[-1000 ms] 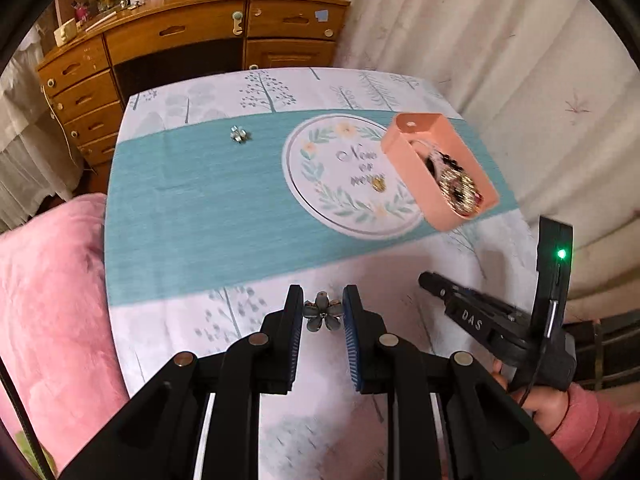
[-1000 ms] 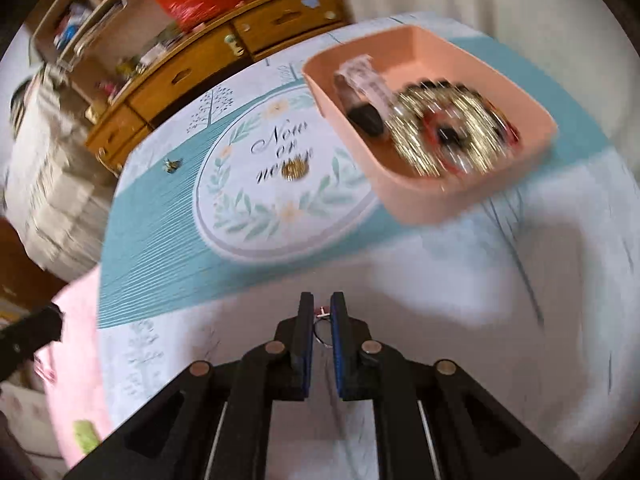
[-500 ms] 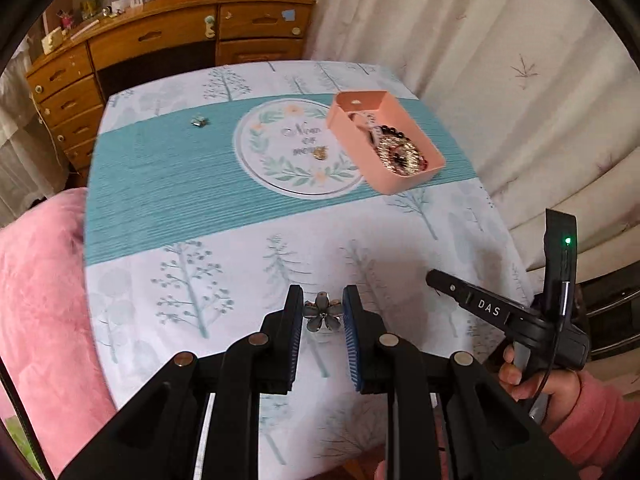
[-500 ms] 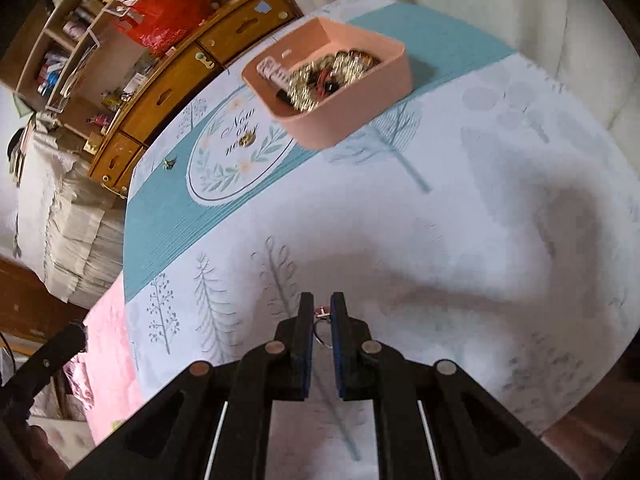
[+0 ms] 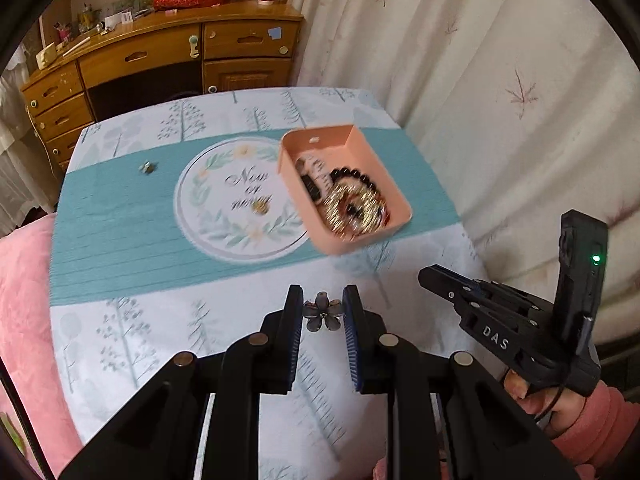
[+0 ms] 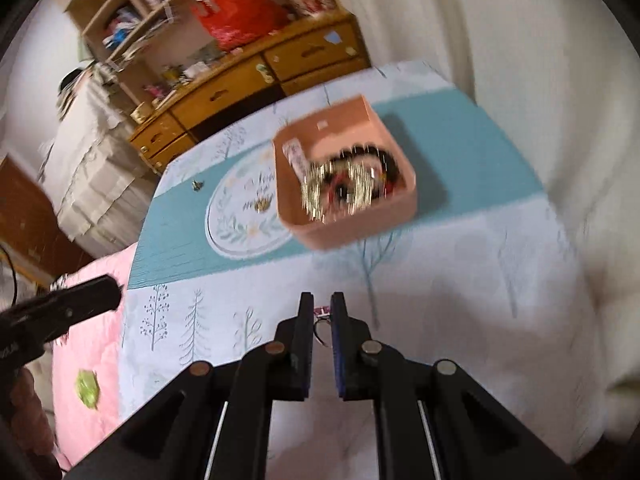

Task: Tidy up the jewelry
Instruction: 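Carry the flower charm and ring into the pink box and open both tools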

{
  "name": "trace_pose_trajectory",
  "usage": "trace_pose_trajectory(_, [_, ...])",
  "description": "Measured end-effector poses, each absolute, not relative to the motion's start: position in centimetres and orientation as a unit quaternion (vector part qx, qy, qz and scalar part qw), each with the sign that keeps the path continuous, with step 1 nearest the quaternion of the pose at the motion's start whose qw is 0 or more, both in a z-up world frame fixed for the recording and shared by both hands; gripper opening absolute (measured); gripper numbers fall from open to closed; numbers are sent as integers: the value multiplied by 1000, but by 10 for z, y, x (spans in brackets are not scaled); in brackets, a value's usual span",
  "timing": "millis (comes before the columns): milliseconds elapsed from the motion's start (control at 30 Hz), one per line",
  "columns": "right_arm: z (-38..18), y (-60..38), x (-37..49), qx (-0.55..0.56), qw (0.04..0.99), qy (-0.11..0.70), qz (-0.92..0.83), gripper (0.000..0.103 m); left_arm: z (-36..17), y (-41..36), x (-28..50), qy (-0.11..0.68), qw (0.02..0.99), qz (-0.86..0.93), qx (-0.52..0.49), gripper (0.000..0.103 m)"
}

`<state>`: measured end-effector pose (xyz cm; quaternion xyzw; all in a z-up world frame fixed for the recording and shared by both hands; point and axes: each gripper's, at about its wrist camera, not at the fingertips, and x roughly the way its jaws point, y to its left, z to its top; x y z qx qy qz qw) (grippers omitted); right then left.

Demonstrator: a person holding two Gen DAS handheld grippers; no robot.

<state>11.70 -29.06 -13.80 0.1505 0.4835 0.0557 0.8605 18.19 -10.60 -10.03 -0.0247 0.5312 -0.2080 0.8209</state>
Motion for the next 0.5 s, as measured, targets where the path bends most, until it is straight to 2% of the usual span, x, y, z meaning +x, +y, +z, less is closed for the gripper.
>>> trace_pose_trajectory(267, [-104,-311,163,89,881,444,137,8,-97,-149,217,517,835,-185,-32,18])
trace_pose_trajectory(500, [-87,-329,212,83,888,420,168,8,-102,-172,252,515,838,-171,-52,18])
